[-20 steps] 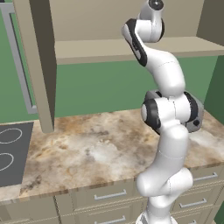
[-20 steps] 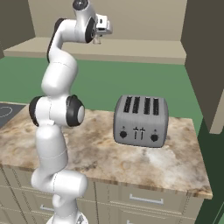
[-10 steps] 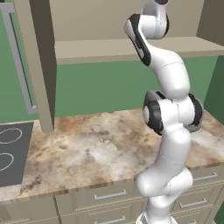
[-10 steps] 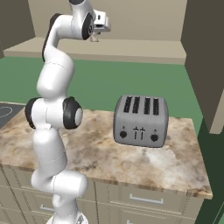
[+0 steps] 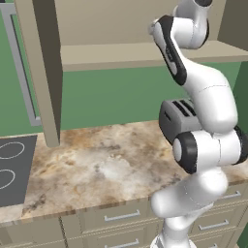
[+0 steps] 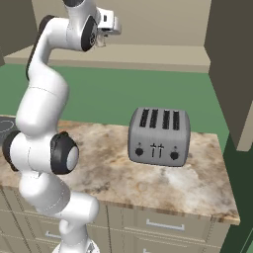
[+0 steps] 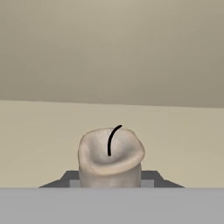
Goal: Get the candle and the wine from the cabinet and move them to the dining counter.
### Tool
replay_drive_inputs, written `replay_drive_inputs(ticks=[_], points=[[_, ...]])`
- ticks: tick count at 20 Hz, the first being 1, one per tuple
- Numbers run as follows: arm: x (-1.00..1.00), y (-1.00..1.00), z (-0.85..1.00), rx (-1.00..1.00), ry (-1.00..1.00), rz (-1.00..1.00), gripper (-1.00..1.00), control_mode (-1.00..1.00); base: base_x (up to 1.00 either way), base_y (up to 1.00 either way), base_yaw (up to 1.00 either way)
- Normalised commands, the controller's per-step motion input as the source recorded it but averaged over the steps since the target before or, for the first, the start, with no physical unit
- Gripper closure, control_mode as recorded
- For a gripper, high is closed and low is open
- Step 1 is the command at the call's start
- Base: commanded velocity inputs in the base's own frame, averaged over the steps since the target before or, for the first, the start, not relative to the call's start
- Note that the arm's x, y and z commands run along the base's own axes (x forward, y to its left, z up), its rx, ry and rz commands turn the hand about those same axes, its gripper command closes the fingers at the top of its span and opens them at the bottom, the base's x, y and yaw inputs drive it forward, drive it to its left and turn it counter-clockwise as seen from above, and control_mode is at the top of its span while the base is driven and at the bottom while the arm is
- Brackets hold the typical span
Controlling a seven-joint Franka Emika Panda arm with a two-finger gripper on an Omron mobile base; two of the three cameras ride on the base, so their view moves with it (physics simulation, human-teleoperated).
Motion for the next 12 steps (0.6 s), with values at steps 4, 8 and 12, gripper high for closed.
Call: replay_drive_inputs(ticks=[4,8,12], points=[[-1.00,0.00,-0.16,0.00,-0.21,0.00,1.00,-1.00,0.00,0.00,0.00],[-1.00,0.00,-0.22,0.00,-0.13,0.00,1.00,-1.00,0.00,0.00,0.00],[-1.00,0.00,-0.15,0.00,-0.06,0.00,1.00,-1.00,0.00,0.00,0.00]])
